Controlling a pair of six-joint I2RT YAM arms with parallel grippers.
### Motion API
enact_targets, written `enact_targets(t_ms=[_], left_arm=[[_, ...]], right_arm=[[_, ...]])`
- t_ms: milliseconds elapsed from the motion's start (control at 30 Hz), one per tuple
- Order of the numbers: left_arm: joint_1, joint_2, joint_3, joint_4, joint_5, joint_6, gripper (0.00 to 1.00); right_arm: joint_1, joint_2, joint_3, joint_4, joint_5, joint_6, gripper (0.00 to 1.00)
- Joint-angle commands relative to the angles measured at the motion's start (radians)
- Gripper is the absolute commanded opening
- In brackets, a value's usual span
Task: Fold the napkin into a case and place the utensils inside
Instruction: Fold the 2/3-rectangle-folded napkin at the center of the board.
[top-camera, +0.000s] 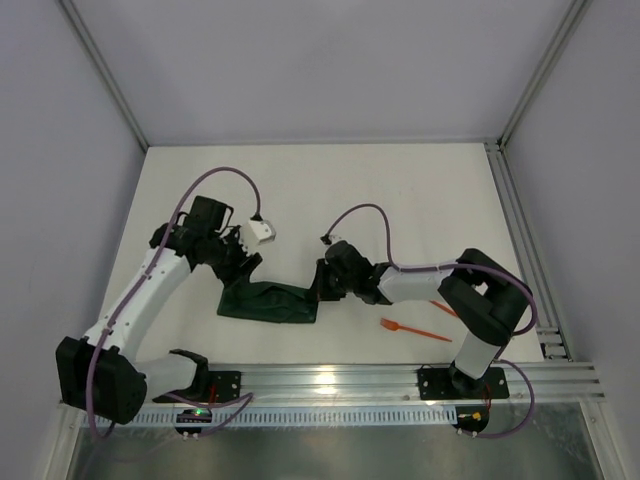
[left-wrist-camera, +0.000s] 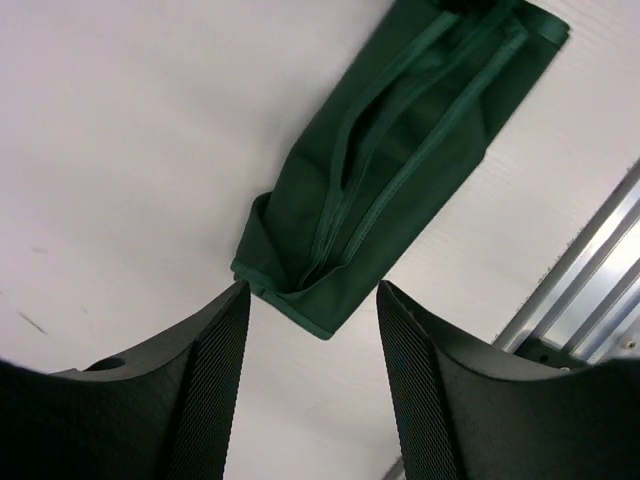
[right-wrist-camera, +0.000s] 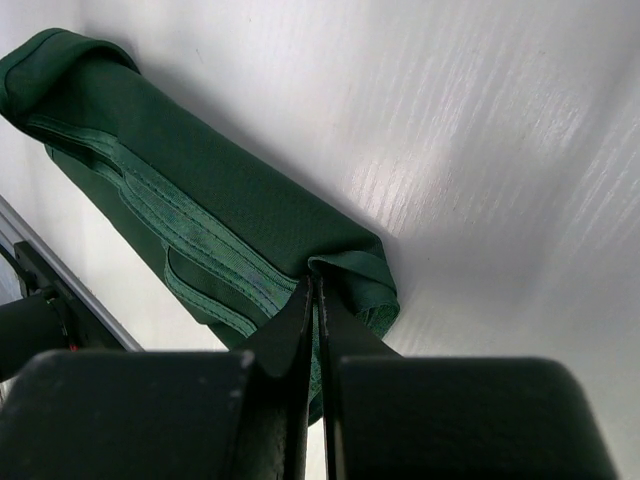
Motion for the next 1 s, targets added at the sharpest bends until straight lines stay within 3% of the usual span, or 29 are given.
enact_targets(t_ms=[0, 100, 267, 467, 667, 967], left_arm=[[0.094, 0.095, -0.009, 0.078, -0.056, -0.208, 0.55], [0.123, 0.164, -0.026, 0.109, -0.105, -0.225, 0.48], [0.123, 0.201, -0.097, 0.169, -0.152, -0.211, 0.45], [0.123, 0.221, -0.164, 0.202, -0.126, -0.177, 0.31], [0.123, 0.211, -0.196, 0.172, -0.122, -0.116, 0.00], [0.123, 0.115, -0.273, 0.181, -0.215, -0.047, 0.00]], right_arm=[[0.017, -0.005, -0.001, 0.018, 0.019, -0.008, 0.04], [0.019, -0.014, -0.009, 0.018, 0.025, -0.017, 0.04], [0.028, -0.023, -0.012, 0.015, 0.037, -0.029, 0.04], [0.042, -0.026, -0.007, 0.003, 0.048, -0.052, 0.04], [0.063, -0.065, -0.004, -0.014, 0.086, -0.082, 0.04], [0.108, -0.118, -0.018, -0.025, 0.088, -0.154, 0.04]])
